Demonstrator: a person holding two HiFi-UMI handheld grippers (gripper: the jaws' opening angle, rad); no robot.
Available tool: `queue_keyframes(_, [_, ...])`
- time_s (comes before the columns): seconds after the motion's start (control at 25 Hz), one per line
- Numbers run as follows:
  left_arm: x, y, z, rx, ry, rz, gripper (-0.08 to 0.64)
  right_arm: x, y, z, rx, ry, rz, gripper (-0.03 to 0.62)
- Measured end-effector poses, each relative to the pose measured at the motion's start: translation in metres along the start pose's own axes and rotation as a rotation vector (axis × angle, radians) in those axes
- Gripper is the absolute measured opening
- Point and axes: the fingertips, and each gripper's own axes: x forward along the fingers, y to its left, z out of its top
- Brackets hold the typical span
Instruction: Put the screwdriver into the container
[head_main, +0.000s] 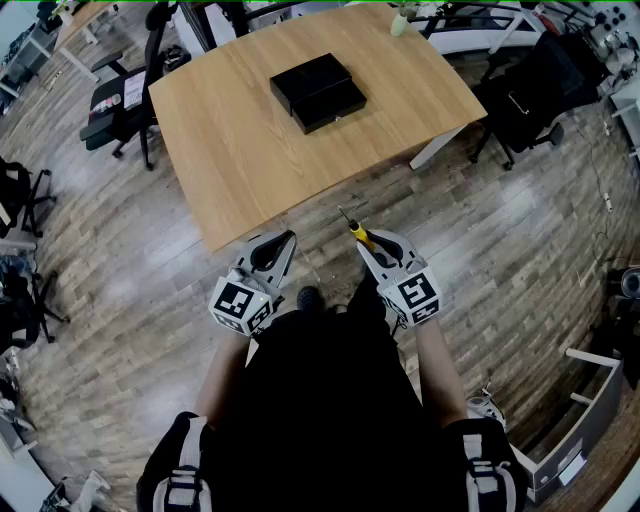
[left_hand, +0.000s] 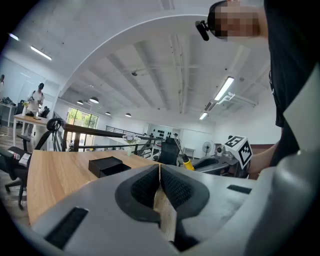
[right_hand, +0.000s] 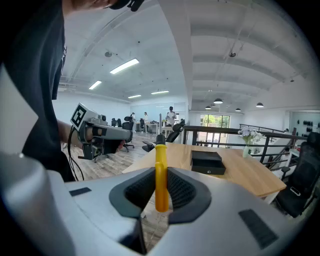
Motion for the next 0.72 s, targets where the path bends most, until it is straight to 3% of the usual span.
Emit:
queue_keyframes(0.48, [0.013, 0.002, 0.001, 0.013, 0.013, -0.007, 0.028, 0.000, -0.015, -0.009, 0.005, 0.016, -0.010, 0.083])
queue_keyframes(0.72, [0.025, -0.002, 0.006, 0.017, 0.008, -0.004, 0.028, -0.002, -0.022, -0.010, 0.018, 0.022, 0.025, 0.083])
